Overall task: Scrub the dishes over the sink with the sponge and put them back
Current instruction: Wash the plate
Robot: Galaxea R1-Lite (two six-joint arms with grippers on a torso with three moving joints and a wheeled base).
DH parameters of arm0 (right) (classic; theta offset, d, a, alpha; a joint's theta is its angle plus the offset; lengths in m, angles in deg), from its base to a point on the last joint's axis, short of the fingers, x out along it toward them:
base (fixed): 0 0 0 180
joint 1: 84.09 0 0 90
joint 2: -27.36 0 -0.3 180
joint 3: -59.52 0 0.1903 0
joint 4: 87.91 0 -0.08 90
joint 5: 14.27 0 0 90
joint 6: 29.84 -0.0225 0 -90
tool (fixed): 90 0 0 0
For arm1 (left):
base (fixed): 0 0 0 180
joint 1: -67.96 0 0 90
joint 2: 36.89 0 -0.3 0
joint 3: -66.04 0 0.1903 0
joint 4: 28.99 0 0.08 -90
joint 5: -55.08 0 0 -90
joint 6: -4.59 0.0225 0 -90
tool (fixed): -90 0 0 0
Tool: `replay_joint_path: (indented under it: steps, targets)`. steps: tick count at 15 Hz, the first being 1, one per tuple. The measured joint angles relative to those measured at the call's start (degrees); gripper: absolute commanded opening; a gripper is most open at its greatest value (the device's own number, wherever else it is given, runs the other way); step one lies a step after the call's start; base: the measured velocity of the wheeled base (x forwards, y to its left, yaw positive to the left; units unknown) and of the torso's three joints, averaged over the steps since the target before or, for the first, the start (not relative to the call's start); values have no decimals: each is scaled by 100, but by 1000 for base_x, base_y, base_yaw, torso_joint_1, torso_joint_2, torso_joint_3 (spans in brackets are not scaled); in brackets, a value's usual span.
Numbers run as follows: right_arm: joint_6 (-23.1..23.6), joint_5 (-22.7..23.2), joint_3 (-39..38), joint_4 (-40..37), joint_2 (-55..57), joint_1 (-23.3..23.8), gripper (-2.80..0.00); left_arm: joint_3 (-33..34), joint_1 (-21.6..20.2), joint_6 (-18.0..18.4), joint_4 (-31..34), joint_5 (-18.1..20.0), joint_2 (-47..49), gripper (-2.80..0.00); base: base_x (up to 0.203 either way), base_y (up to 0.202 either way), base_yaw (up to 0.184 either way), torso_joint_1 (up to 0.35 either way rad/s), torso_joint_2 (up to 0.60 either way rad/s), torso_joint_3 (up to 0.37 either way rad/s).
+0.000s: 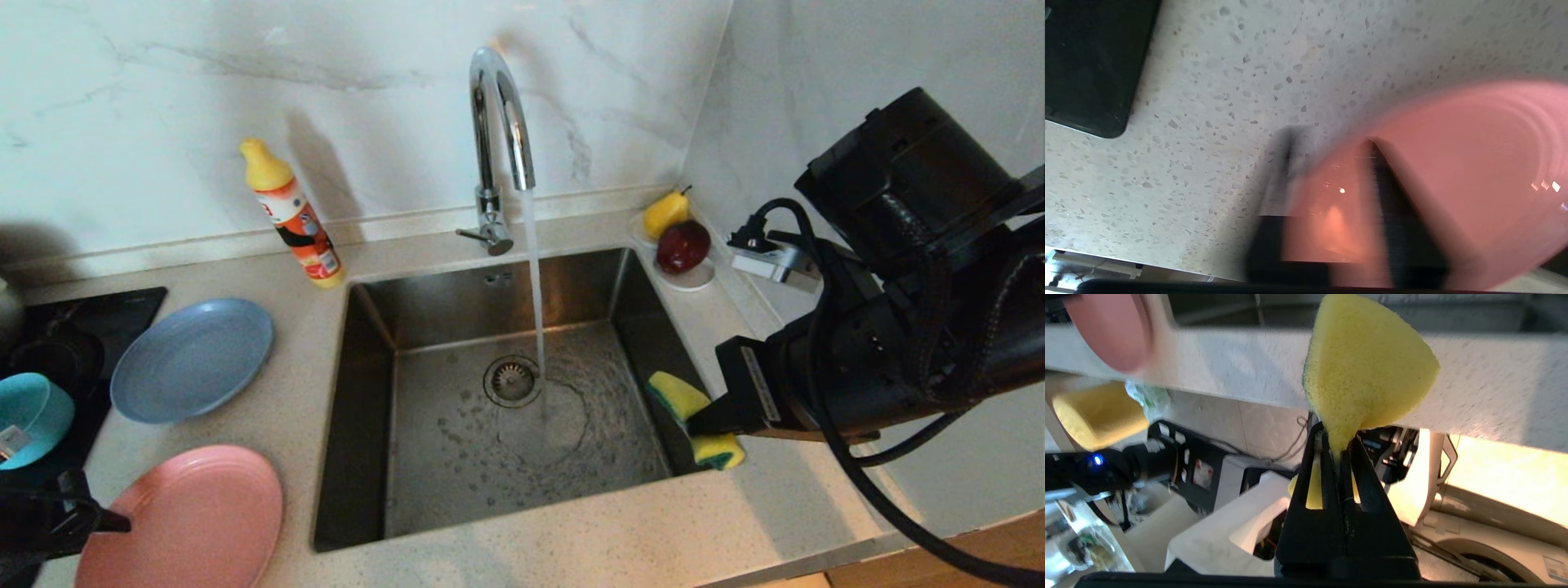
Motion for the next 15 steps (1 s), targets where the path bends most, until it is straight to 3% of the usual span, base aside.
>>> replay_joint_path:
  steps: [9, 15]
  targets:
    - [-25, 116, 11, 0, -48, 59, -280, 32, 0, 23, 70, 160, -228, -280, 0, 0, 0, 0, 0, 0]
    - [-28, 116, 0, -16, -88, 51, -280, 23, 0, 97, 467, 216, -1133, -280, 0, 0, 0, 0, 0, 0]
